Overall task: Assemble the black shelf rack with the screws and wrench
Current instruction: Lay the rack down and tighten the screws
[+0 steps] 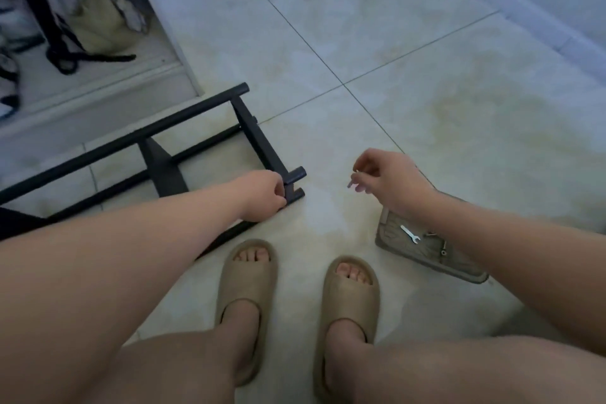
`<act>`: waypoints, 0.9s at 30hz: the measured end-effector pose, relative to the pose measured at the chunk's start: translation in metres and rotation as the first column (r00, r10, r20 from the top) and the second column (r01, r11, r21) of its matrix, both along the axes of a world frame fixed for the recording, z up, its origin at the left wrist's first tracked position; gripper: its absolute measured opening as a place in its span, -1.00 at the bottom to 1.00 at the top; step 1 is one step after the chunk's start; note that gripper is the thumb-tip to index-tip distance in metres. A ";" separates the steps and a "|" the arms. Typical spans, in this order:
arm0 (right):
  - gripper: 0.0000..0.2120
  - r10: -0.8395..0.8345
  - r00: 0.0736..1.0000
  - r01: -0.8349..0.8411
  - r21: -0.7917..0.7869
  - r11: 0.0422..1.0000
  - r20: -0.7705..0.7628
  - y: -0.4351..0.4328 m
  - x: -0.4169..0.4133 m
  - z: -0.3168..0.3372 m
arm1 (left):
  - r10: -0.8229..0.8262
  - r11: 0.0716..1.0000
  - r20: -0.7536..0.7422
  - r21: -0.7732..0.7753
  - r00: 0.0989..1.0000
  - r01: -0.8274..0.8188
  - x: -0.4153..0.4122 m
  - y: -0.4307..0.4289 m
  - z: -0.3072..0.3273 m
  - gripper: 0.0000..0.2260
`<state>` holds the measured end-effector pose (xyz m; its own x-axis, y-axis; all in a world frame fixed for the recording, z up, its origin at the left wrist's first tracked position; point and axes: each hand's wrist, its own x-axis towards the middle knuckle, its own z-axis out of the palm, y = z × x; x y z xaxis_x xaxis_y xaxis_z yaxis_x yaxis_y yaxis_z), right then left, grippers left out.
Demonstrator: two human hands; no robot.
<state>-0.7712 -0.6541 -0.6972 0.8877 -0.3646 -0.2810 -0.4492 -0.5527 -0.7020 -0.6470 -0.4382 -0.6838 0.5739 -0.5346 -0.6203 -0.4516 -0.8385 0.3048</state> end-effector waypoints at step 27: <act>-0.86 -0.222 0.958 0.105 0.497 0.861 0.183 0.057 0.057 -0.103 | 0.394 0.712 -0.582 -0.296 0.711 -0.637 0.074 -0.003 -0.142 -0.69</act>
